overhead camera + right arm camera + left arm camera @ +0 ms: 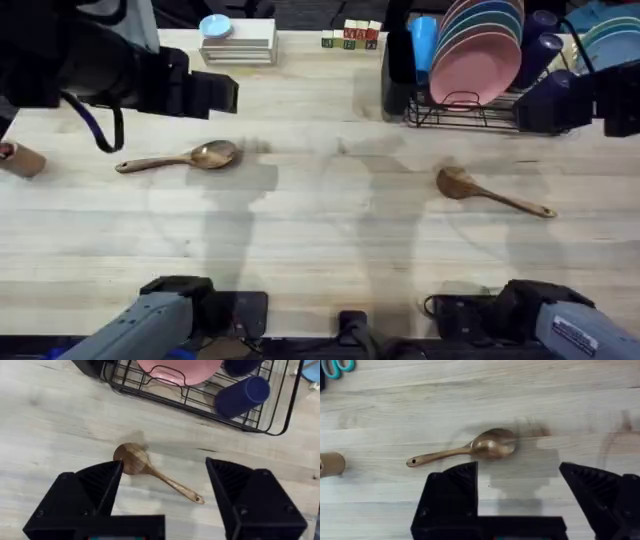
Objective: Pick up the spoon on the table one by one and put them onto the rack
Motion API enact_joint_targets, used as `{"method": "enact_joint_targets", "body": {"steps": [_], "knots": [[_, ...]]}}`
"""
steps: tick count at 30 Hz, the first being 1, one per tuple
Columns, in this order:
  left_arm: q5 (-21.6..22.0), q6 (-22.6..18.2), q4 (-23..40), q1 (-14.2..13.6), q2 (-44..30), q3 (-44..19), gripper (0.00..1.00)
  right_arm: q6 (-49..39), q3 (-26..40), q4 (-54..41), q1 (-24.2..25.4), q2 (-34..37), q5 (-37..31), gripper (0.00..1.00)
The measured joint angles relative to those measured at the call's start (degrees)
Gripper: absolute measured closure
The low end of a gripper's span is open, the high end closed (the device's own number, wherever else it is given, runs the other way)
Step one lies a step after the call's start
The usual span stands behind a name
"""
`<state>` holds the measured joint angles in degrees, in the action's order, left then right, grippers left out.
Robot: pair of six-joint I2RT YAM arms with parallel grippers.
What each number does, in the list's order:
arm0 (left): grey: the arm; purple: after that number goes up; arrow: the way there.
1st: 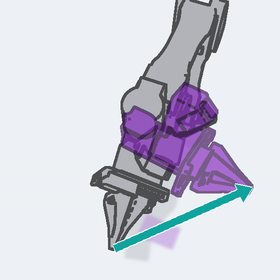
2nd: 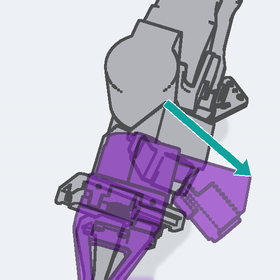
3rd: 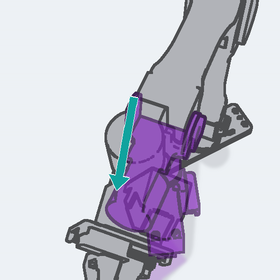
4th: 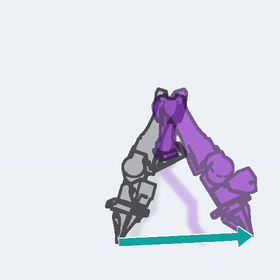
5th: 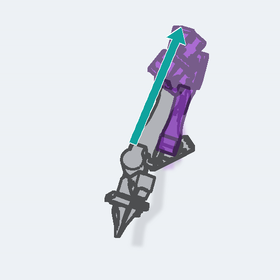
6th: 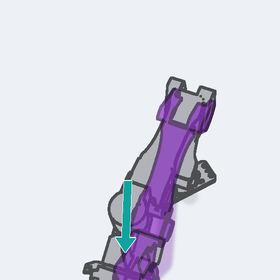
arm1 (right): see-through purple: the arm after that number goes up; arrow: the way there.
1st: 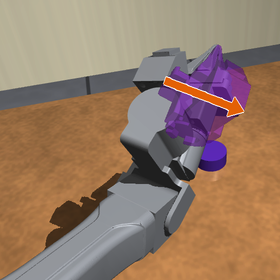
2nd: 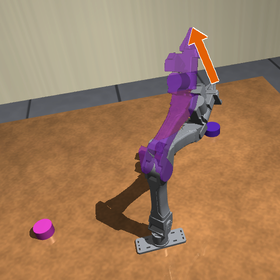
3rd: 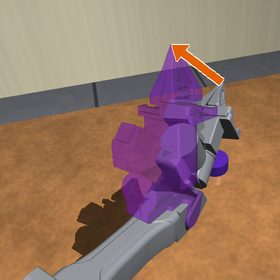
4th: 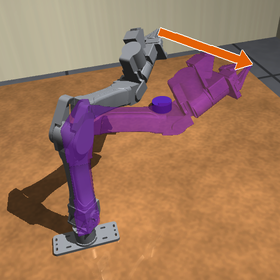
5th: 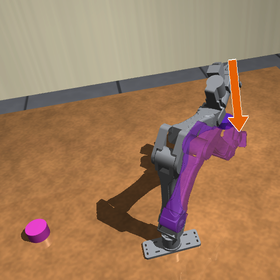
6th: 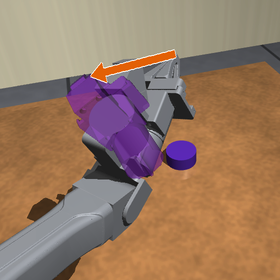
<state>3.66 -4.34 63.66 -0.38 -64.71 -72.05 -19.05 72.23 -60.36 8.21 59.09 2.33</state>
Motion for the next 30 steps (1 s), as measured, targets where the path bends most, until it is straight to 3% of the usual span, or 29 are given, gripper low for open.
{"method": "enact_joint_targets", "body": {"steps": [3, 5, 10, 23, 30], "knots": [[0.0, 0.0, 0.0, 0.0, 0.0, 0.0, 0.008, 0.0, 0.0, -0.33, -0.02, 0.0, -1.9, 0.009], [0.0, -0.02, 0.0, -0.02, 0.0, 0.0, 0.008, -0.1, 0.0, -1.64, 0.0, 0.0, -7.39, 0.009], [0.0, 0.0, 0.0, -0.01, 0.0, 0.0, 0.008, -4.13, 0.0, -3.7, 1.26, 0.01, -10.27, 0.009], [0.0, -0.01, 0.0, -0.01, 0.0, 0.0, 0.008, -25.12, 0.04, -10.01, 6.66, 4.98, -5.08, 0.009], [0.02, 0.0, 0.04, -0.02, 0.0, 0.0, 0.008, -30.8, 0.04, -9.99, 7.04, 9.1, -6.37, 0.009]]}}
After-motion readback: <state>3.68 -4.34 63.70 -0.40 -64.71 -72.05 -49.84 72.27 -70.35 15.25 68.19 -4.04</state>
